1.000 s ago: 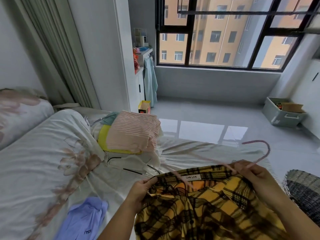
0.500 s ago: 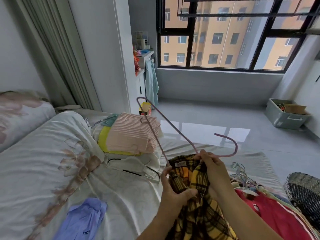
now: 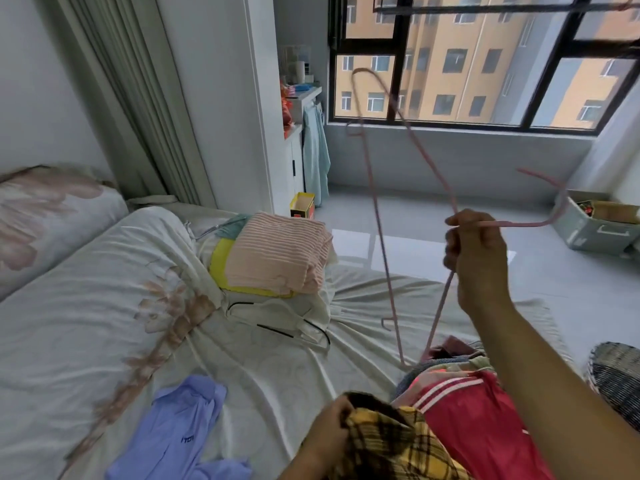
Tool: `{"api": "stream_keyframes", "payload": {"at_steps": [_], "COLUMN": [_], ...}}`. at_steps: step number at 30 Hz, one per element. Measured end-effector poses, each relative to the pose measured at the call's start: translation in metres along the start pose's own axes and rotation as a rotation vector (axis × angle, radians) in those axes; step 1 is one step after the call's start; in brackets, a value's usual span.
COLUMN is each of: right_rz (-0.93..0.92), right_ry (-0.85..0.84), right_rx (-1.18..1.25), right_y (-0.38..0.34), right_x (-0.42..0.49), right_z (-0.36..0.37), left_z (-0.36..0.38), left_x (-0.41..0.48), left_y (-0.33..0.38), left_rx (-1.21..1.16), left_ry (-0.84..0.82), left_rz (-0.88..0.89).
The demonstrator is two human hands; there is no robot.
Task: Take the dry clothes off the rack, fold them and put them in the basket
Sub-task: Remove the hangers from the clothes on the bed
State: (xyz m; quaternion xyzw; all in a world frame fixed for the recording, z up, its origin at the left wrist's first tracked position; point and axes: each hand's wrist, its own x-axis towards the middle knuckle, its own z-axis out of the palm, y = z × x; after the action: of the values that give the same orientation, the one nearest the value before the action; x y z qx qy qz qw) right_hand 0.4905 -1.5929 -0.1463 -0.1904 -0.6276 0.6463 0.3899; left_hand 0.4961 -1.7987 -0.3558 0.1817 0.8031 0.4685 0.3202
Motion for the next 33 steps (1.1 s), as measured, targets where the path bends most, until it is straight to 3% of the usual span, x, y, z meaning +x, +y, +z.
{"api": "stream_keyframes", "payload": {"at_steps": [5, 10, 13, 17, 20, 22, 30, 33], "right_rz": [0.146, 0.310, 0.360, 0.400, 0.443, 0.486, 0.572, 0.567], "right_ry": [-0.032, -0.070, -0.128, -0.248, -0.335, -0.378, -0.492, -0.513], "right_rx": [-0.130, -0.138, -0.175, -0.262, -0.389, -0.451, -0.656, -0.753], "right_y": [0.045, 0.103, 0.130, 0.171, 0.212, 0.241, 0.337, 0.371], "right_x": [0.002, -0.017, -0.023, -0.036, -0.053, -0.064, -0.065, -0.050], "right_z": [-0.008, 0.012, 0.030, 0.056, 0.078, 0.094, 0.154, 0.181], "left_z": [-0.090, -0.179, -0.227, -0.300, -0.336, -0.338, -0.272, -0.245], "left_x": [-0.021, -0.053, -0.087, -0.129, -0.108, -0.066, 0.074, 0.087], "left_y": [-0.036, -0.068, -0.092, -0.121, -0.132, -0.145, -0.257, -0.297], "left_rx": [-0.617, -0.734, -0.802, -0.611, -0.141, 0.044, -0.165, 0.069], "left_ry": [0.424, 0.608, 0.697, 0.792, 0.754, 0.625, 0.424, 0.318], "left_rz": [-0.200, -0.185, -0.276, -0.318, -0.310, -0.352, -0.509, -0.583]}}
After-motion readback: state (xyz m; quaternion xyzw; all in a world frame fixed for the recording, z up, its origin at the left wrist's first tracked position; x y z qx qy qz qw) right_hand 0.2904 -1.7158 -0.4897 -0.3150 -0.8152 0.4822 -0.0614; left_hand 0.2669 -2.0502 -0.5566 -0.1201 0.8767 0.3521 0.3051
